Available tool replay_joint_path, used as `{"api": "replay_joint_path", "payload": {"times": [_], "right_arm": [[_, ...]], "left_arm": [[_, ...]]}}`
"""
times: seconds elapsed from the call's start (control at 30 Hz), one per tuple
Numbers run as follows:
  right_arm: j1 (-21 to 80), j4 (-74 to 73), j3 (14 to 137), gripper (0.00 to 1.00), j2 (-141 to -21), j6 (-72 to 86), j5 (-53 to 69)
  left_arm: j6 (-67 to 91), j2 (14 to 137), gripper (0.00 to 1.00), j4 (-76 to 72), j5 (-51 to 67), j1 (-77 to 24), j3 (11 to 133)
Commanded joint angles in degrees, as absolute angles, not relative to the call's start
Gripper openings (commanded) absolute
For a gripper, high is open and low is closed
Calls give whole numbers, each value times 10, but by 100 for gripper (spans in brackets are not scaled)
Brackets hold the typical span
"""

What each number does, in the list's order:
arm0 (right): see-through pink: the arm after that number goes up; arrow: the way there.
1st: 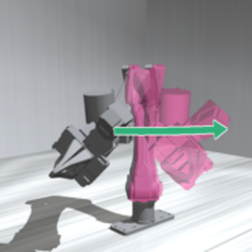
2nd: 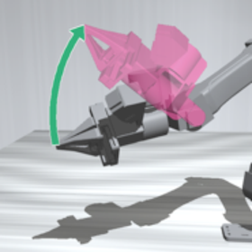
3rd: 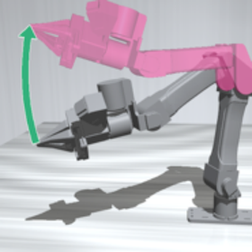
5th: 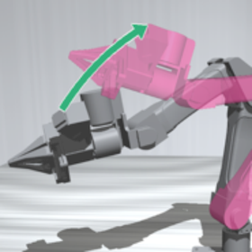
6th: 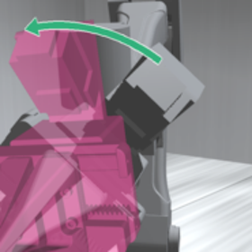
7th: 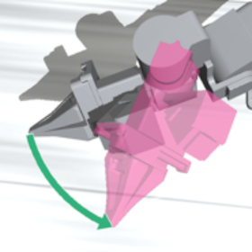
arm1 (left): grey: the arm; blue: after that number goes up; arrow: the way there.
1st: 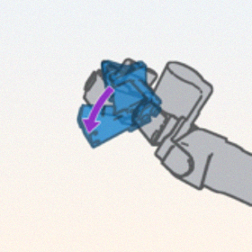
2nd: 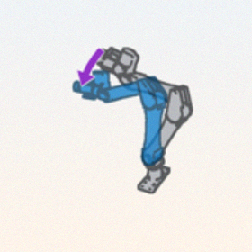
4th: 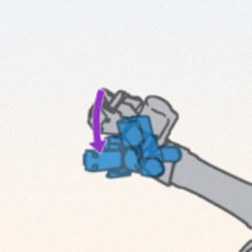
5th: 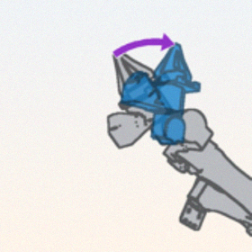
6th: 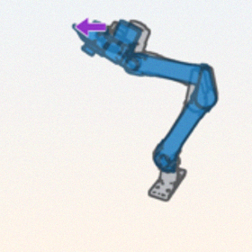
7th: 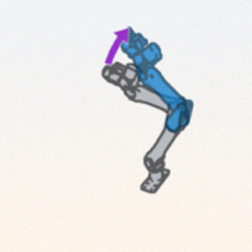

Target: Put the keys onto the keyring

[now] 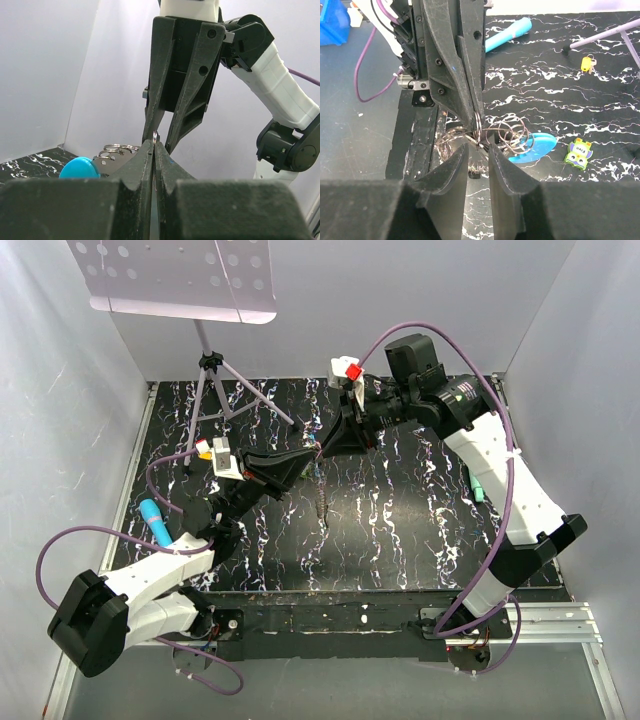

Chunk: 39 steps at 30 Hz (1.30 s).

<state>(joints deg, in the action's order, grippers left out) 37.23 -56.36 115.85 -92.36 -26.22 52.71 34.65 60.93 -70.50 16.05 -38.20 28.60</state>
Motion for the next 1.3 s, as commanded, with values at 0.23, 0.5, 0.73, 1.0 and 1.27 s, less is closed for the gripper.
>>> {"api": "replay_joint_path", "payload": {"times": [0.23, 0.5, 0.73, 1.0, 1.27], "right_arm": [[374, -536, 1193, 11, -923, -242, 516], [375, -542, 1179, 1, -916, -250, 515], [386, -541, 1145, 1, -910, -251, 511], [393, -534, 1120, 1, -904, -243, 508], [379, -563, 1170, 44, -896, -258, 522]], "left_arm": [[341, 595, 0, -723, 149, -381, 295], [345, 588, 0, -731, 136, -381, 291], [355, 593, 0, -758, 127, -381, 298], [353, 595, 0, -757, 132, -381, 302], [358, 601, 0, -740, 167, -378, 297]]}}
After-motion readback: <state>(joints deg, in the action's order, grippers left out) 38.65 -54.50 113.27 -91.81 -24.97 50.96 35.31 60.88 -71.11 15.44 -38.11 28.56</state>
